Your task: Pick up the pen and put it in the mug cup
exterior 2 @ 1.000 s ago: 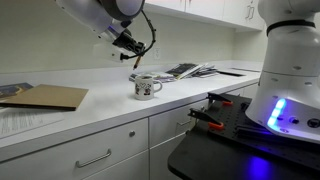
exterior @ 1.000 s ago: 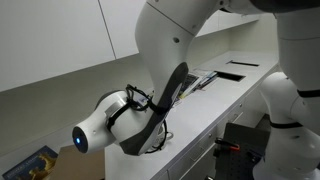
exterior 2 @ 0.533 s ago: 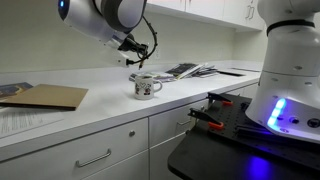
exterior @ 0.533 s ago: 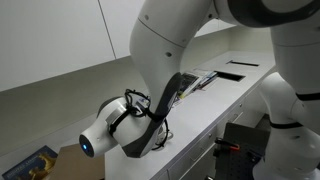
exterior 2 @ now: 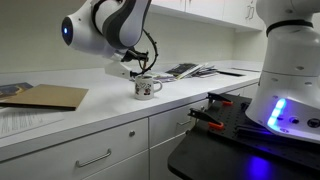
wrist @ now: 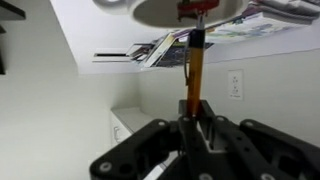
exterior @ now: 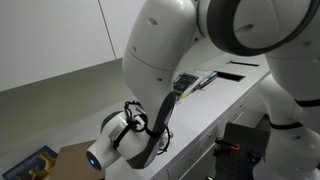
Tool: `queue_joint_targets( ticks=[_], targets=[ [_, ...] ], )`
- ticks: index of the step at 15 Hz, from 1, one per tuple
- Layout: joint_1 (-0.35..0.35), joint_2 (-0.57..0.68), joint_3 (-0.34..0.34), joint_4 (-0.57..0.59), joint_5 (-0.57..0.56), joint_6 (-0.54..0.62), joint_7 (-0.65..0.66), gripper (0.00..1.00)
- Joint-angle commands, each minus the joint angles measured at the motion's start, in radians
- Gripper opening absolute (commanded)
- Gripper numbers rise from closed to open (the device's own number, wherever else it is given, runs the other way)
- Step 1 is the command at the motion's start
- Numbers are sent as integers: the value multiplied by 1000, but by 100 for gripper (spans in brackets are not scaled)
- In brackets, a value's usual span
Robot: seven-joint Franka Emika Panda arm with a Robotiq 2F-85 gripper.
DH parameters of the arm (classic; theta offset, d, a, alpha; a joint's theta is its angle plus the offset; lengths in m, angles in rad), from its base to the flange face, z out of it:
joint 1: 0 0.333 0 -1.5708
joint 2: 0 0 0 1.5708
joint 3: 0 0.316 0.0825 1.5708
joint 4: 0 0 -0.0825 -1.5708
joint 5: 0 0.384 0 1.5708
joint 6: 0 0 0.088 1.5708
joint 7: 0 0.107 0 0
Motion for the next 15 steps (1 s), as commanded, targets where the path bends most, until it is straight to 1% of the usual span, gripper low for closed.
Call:
queue_joint_targets(
  ticks=[1,4,7,8,9,10,11,13,15],
  targets=[
    [50,72,-39,41,4,-27,0,4],
    [62,117,-39,50,10,-24,0,4],
    [84,152,-62,63,21,-9,0,4],
    [92,161,-70,68,23,-8,0,14],
    [82,161,-61,65,21,-3,0,39],
    [79,160,-58,64,25,4,0,41],
    [70,147,-46,53,24,17,0,47],
    [58,112,-31,31,29,48,-1,62],
    [56,72,-29,11,30,69,-7,78]
  ],
)
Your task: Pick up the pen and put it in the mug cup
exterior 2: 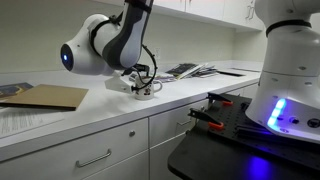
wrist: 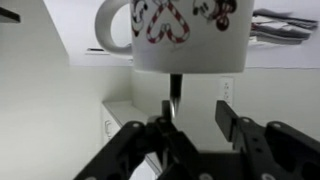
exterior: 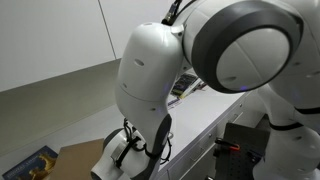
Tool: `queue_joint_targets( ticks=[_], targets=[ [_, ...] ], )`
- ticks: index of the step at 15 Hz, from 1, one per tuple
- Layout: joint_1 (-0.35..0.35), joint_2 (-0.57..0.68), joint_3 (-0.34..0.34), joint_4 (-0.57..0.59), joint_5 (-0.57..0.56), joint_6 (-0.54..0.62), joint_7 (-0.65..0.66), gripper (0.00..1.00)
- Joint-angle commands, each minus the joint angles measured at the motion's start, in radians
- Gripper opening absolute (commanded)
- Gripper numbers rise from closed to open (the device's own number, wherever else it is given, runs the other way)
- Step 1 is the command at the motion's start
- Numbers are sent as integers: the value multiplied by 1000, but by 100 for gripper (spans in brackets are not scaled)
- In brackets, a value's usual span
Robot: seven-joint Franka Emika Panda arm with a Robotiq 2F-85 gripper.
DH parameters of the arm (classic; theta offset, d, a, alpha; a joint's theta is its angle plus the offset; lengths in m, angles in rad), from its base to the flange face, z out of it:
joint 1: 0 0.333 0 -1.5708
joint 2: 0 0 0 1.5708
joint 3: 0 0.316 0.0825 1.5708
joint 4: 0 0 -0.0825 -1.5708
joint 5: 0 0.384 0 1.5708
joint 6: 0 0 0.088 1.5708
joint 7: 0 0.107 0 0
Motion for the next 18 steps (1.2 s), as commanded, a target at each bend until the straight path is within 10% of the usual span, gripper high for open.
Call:
queue_joint_targets(
  ticks=[1,2,8,18],
  targets=[
    [-17,-95,12,-50,20,59,-22,84],
    [-139,-142,139,-53,-28,24,-3,93],
    [-402,-303,361,-131,30,134,-117,100],
    [-622,-603,398,-353,310,524,-583,100]
  ],
)
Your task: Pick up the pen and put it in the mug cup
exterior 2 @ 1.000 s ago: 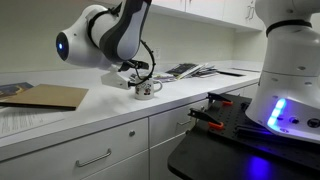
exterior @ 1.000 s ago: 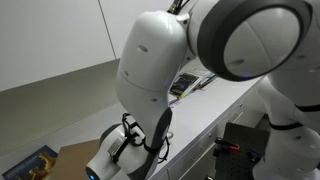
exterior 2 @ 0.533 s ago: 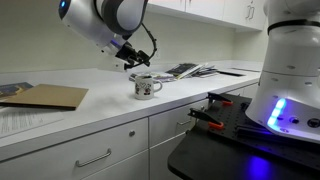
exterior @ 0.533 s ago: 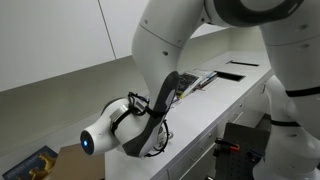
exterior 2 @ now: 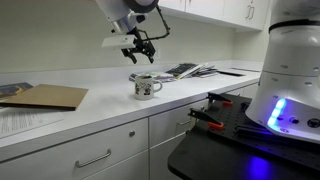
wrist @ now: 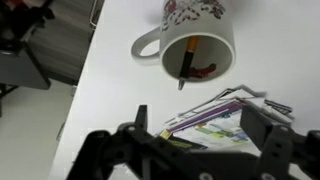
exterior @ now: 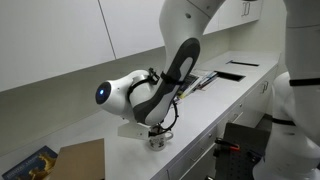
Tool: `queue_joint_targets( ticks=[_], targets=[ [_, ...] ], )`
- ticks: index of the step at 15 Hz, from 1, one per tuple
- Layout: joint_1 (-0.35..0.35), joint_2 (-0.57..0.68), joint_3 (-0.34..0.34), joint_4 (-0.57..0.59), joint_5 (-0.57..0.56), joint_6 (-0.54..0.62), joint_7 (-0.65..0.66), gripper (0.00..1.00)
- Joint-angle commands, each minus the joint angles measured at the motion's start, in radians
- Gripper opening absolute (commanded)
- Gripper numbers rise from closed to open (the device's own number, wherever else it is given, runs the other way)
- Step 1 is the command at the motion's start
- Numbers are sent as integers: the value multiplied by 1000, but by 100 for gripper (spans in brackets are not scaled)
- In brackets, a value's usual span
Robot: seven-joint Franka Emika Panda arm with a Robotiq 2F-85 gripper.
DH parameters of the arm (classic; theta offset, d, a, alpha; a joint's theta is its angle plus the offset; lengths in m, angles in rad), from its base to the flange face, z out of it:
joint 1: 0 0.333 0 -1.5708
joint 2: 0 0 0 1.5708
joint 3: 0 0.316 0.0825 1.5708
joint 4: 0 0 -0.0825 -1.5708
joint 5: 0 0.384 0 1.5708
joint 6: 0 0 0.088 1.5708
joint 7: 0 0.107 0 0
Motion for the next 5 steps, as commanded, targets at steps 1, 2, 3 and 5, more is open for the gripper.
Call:
queue_joint_targets(
  ticks=[1,2,3,5],
  targets=[
    [-58,-124,3,-104,138,139,-227,100],
    [-69,-152,-1,-125,185,168,-305,100],
    [-78,-182,-5,-150,235,195,-382,100],
    [-97,-229,-13,-199,339,254,-538,100]
  ],
)
